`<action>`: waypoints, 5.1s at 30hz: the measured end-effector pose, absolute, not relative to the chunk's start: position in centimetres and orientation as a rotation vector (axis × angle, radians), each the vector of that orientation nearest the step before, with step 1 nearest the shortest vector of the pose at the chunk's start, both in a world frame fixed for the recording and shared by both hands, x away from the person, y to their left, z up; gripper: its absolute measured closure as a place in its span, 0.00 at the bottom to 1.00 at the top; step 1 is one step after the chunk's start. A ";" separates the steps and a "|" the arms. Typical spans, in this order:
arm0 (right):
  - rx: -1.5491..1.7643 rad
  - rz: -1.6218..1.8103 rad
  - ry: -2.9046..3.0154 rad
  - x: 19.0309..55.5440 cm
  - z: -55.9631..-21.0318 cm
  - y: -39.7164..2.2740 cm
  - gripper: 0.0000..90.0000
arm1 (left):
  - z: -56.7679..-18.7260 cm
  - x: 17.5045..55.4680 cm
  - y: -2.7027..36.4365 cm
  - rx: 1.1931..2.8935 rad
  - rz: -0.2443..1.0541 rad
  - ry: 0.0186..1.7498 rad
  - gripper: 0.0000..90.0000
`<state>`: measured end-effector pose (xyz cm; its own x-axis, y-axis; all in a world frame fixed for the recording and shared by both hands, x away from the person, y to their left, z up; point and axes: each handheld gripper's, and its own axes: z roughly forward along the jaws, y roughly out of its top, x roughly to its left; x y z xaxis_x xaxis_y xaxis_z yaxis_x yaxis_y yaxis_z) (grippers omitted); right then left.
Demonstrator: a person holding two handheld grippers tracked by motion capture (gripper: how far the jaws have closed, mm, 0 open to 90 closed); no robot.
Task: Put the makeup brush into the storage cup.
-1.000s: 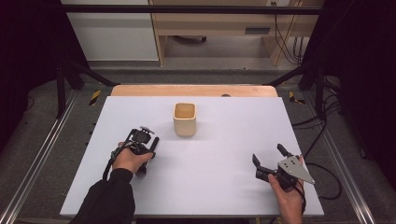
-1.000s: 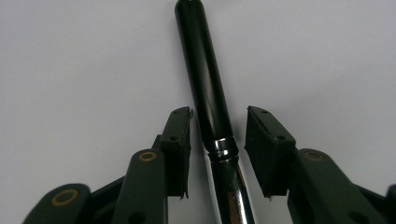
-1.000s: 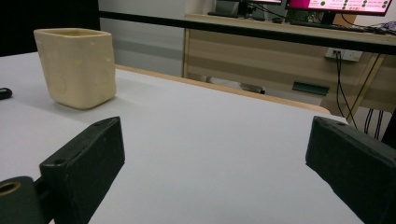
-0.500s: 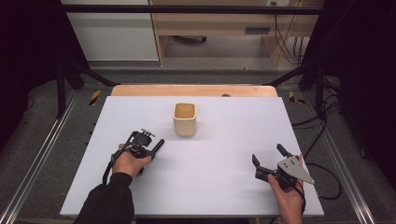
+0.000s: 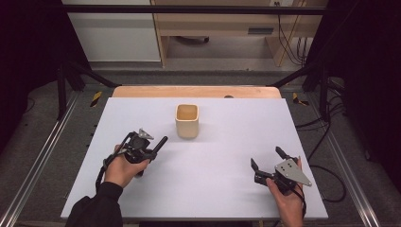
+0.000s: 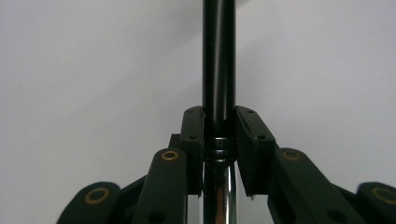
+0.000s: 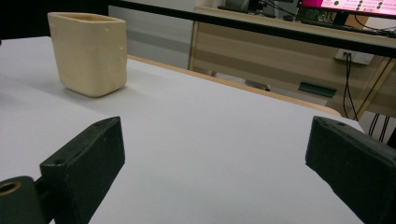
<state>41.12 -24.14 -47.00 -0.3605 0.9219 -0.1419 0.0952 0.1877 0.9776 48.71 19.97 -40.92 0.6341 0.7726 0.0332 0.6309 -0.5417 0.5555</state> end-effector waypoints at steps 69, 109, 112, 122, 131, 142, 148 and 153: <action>0.007 0.761 2.014 40.3 -42.3 -7.8 0.17 | -37.6 48.0 12.2 2.617 0.257 0.716 0.82; -0.371 0.509 1.965 41.8 -43.7 -3.1 0.52 | -37.0 46.9 11.5 2.667 0.205 0.621 0.82; -0.386 0.504 1.970 41.8 -43.8 -3.0 0.56 | -37.0 46.9 11.5 2.668 0.204 0.618 0.82; -0.416 0.485 1.986 42.0 -43.9 -3.2 0.79 | -37.0 46.8 11.5 2.673 0.194 0.604 0.82; -0.409 0.454 2.027 42.2 -44.4 -3.7 0.83 | -36.6 46.8 12.0 2.608 0.236 0.600 0.68; -0.176 0.471 2.085 43.7 -45.3 -7.8 0.83 | -33.8 46.3 16.2 2.232 0.462 0.671 0.24; -0.057 0.522 2.102 44.4 -45.1 -9.7 0.83 | -34.1 45.8 18.3 2.035 0.540 0.691 0.08; 0.052 0.596 2.114 44.6 -45.1 -10.5 0.83 | -34.8 45.6 20.1 1.886 0.563 0.728 0.03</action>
<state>44.56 -10.53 -45.08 -0.5849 0.2564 -0.7695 -0.1835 0.8823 0.4335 45.57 20.08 -34.79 0.7109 0.7005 0.0628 0.2370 -0.3227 0.9164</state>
